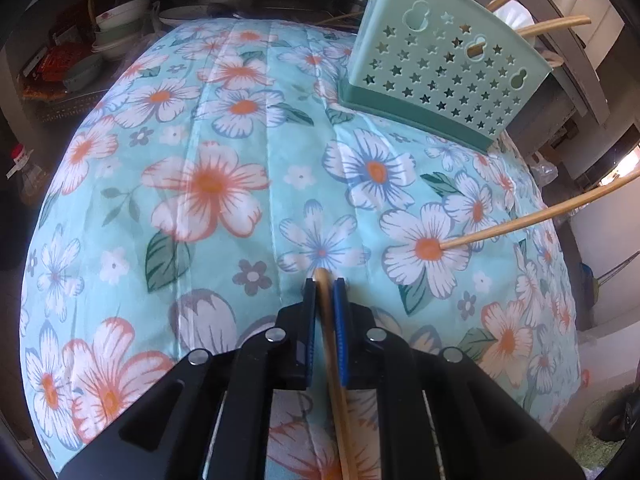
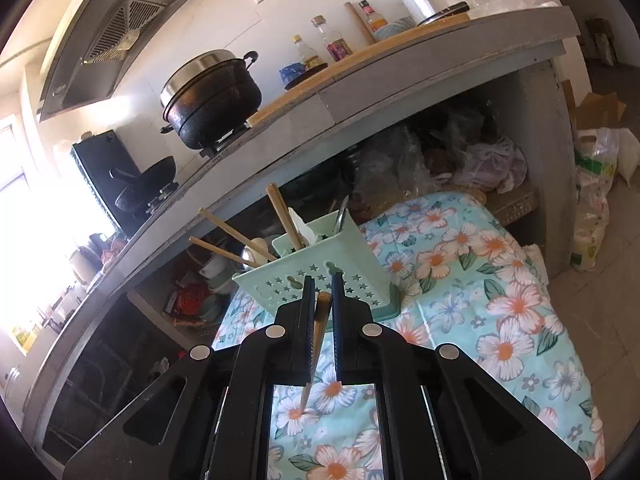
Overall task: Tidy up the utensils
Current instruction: 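Carry both chopsticks above the holder, lower the left one in and open the left tool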
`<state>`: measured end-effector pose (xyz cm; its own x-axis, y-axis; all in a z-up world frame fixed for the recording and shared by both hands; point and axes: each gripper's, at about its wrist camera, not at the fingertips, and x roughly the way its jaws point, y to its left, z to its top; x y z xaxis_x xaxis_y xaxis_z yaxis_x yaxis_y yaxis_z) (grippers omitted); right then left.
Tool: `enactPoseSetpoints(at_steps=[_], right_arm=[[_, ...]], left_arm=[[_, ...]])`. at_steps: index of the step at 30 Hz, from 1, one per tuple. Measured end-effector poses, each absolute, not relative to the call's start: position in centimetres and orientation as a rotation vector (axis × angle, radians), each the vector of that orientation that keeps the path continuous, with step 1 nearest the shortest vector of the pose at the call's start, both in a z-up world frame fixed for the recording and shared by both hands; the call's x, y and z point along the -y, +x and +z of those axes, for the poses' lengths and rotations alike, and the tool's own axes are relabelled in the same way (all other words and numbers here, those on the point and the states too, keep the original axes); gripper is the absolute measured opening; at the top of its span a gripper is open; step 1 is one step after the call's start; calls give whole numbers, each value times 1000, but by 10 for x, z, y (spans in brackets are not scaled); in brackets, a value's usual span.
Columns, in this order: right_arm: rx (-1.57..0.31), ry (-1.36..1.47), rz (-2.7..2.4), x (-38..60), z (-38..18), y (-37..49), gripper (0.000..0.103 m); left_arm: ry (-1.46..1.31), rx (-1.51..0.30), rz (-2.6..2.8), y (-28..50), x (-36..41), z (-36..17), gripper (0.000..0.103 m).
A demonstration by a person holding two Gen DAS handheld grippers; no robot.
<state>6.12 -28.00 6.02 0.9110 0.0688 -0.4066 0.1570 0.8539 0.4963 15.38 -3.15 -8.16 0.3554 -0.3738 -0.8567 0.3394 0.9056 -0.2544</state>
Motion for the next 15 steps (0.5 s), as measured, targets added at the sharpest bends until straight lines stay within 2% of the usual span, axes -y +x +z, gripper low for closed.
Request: enactPoseSetpoints(at_steps=[7,15], right_arm=[[-418,526,-6,277,60,55,6],[-413,560,10,287,57,44,6]], left_arm=[[-86,-1219,-477,169,27,-82,9],[-107,-1245,-466,175,23,-70,7]])
